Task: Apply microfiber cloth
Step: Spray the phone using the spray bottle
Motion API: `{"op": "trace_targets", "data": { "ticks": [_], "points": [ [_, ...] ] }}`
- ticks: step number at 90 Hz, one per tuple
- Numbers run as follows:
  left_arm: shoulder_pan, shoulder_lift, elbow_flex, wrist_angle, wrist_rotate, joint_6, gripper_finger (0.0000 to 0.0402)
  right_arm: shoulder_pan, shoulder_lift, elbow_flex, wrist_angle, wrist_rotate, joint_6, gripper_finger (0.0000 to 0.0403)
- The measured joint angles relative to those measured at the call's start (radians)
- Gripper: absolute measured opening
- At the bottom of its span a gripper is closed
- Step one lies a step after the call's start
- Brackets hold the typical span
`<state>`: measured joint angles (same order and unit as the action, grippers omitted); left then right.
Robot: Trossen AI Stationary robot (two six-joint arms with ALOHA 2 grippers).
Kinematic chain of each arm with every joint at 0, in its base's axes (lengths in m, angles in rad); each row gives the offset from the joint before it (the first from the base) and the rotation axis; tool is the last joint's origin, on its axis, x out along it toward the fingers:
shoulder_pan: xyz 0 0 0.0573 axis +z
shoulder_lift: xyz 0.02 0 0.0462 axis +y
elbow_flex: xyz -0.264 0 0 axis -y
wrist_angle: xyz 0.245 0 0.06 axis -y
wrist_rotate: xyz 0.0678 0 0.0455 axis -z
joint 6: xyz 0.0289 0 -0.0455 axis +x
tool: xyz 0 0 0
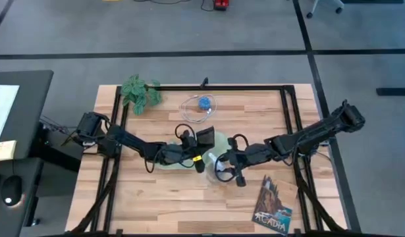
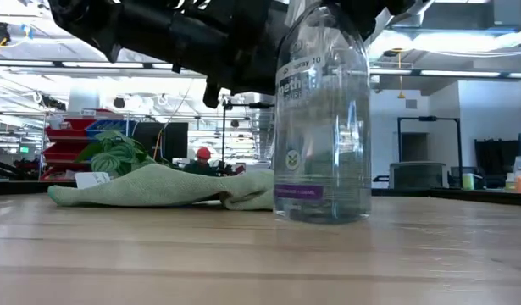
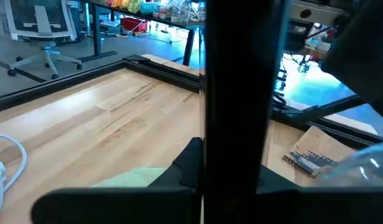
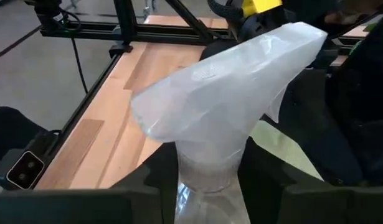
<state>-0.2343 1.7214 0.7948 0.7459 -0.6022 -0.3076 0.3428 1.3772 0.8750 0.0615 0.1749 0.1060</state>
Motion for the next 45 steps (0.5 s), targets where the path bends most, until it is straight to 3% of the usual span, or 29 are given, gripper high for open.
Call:
{"op": "trace_targets", "data": {
  "ticks": [13, 22, 32, 45],
  "points": [
    [-0.007, -0.001, 0.001, -0.015, -0.015, 0.016, 0.0011, 0.018, -0.009, 0.0, -0.06, 0.009, 0.036, 0.0292],
    [-0.007, -0.001, 0.001, -0.051, -0.037, 0.012, 0.0011, 0.038, -0.037, -0.002, -0.132, 0.093, 0.088, 0.036],
    [-0.007, -0.002, 0.001, -0.088, -0.043, -0.004, 0.0011, 0.074, -0.082, -0.002, -0.189, 0.187, 0.122, 0.0388],
    [-0.021, -0.002, 0.001, -0.123, -0.076, -0.008, 0.0011, 0.154, -0.106, 0.003, -0.199, 0.282, 0.192, 0.0382]
  ]
}}
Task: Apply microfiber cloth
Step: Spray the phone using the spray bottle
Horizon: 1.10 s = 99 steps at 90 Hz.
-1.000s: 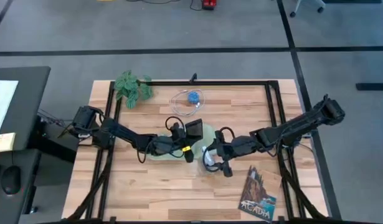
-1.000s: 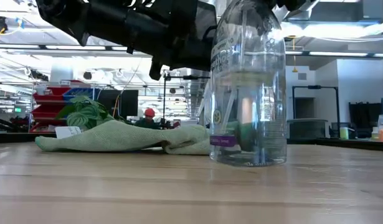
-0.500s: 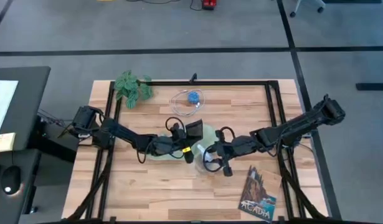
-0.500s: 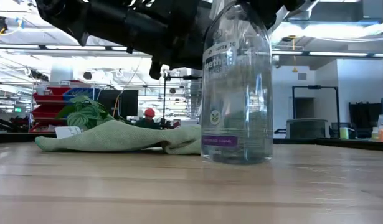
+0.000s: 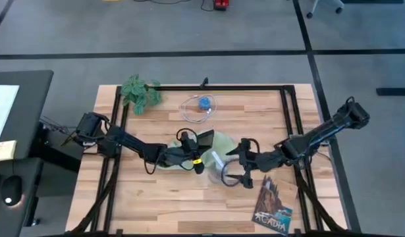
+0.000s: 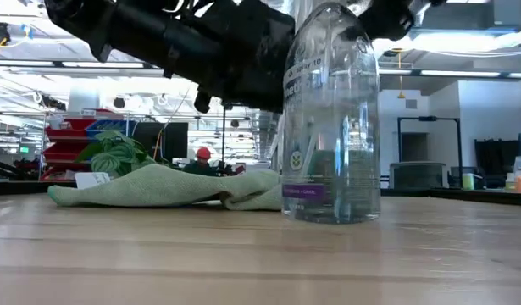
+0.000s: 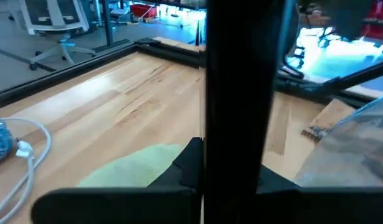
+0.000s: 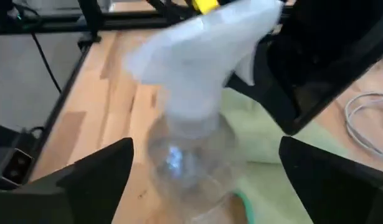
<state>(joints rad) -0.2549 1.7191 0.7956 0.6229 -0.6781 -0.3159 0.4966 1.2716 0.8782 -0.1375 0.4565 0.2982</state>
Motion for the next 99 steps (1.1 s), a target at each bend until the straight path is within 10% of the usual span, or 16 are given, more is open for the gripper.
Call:
{"op": "trace_targets", "data": {
  "ticks": [22, 61, 99],
  "points": [
    [-0.008, -0.001, 0.0, -0.126, -0.069, -0.111, 0.0011, 0.134, 0.06, 0.068, 0.022, 0.376, 0.059, 0.035],
    [0.015, -0.001, 0.0, -0.285, -0.079, -0.258, 0.0011, 0.075, 0.282, 0.184, 0.08, 0.566, 0.054, 0.0327],
    [-0.006, -0.001, 0.0, -0.296, -0.077, -0.256, 0.0011, 0.071, 0.201, 0.194, -0.2, 0.569, 0.213, 0.0087]
  ]
}}
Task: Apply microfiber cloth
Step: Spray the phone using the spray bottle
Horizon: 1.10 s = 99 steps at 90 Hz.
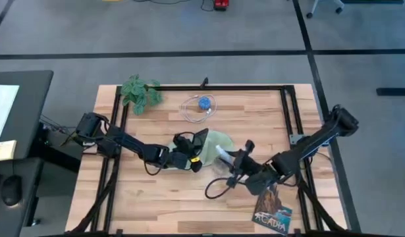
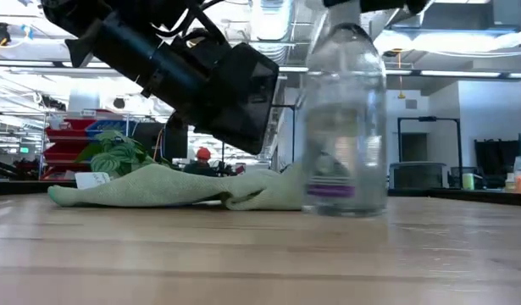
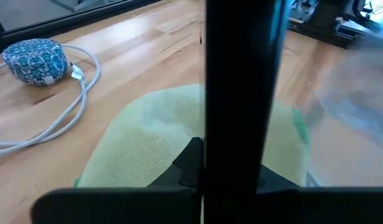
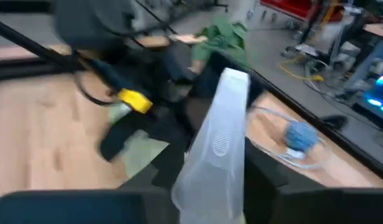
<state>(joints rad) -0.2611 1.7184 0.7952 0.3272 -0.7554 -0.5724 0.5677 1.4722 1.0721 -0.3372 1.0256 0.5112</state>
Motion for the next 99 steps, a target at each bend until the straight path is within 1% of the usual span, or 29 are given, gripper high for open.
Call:
{"op": "trace_targets", "data": {
  "ticks": [19, 36, 47, 58, 73, 79, 99],
  "points": [
    [0.003, 0.001, 0.0, -0.001, 0.028, 0.006, 0.0011, 0.025, -0.111, -0.003, -0.24, -0.019, 0.069, 0.0087],
    [0.023, 0.001, -0.002, -0.056, 0.048, 0.01, 0.0011, 0.035, -0.22, -0.003, -0.49, -0.059, 0.213, 0.0087],
    [0.057, 0.033, -0.001, -0.023, 0.082, 0.036, 0.0009, 0.036, -0.249, -0.003, -0.606, -0.086, 0.304, 0.0087],
    [0.089, 0.079, -0.001, 0.024, 0.132, 0.055, 0.0008, 0.043, -0.245, -0.003, -0.634, -0.086, 0.351, 0.0087],
    [0.094, 0.142, -0.001, 0.031, 0.149, 0.047, 0.0008, 0.048, -0.213, 0.0, -0.628, -0.07, 0.354, 0.011],
    [0.087, 0.149, 0.001, 0.035, 0.148, 0.04, 0.0007, 0.048, -0.209, 0.0, -0.628, -0.069, 0.334, 0.0121],
    [0.065, 0.14, 0.001, 0.026, 0.145, 0.047, 0.0007, 0.057, -0.247, 0.0, -0.639, -0.134, 0.217, 0.0159]
  ]
}}
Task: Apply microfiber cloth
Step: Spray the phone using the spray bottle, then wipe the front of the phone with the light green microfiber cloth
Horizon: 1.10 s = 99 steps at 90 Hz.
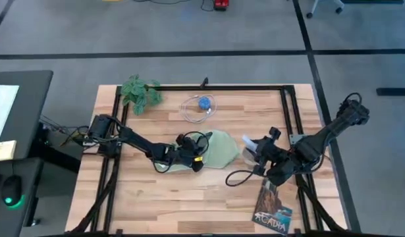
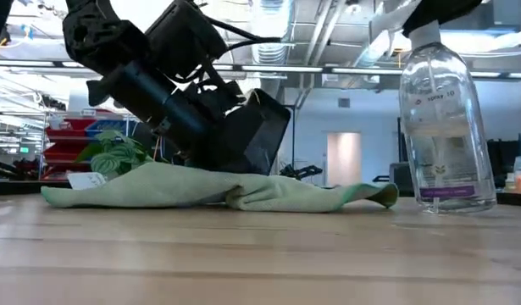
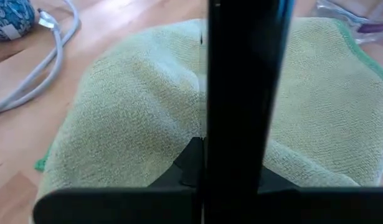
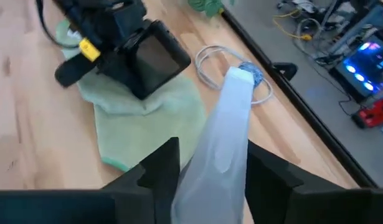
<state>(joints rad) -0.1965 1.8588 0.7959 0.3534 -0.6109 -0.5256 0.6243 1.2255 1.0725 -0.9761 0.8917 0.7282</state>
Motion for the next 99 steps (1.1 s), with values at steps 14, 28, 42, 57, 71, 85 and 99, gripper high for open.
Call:
{"op": "trace_targets", "data": {
  "ticks": [14, 28, 42, 57, 71, 85, 99],
  "points": [
    [-0.007, -0.002, 0.001, -0.04, -0.009, -0.04, 0.0007, 0.011, -0.032, -0.003, -0.065, -0.024, 0.014, 0.0206],
    [-0.037, -0.003, 0.002, -0.087, -0.052, -0.072, 0.0007, 0.011, -0.057, -0.003, -0.155, -0.065, 0.086, 0.0227],
    [-0.059, -0.003, 0.002, -0.092, -0.065, -0.073, 0.0007, 0.024, -0.085, -0.003, -0.2, -0.069, 0.061, 0.0227],
    [-0.062, -0.003, 0.001, -0.092, -0.065, -0.075, 0.0009, 0.025, -0.134, 0.052, -0.201, -0.09, -0.01, 0.0227],
    [-0.062, -0.003, 0.0, -0.092, -0.067, -0.077, 0.001, 0.025, -0.178, 0.125, -0.169, -0.088, -0.096, 0.0227],
    [-0.062, -0.003, 0.0, -0.093, -0.067, -0.083, 0.0011, 0.025, -0.162, 0.145, 0.11, -0.11, -0.313, 0.0227],
    [-0.072, -0.002, 0.0, -0.096, -0.07, -0.084, 0.0011, -0.002, -0.033, 0.145, 0.441, -0.21, -0.553, 0.0227]
  ]
}}
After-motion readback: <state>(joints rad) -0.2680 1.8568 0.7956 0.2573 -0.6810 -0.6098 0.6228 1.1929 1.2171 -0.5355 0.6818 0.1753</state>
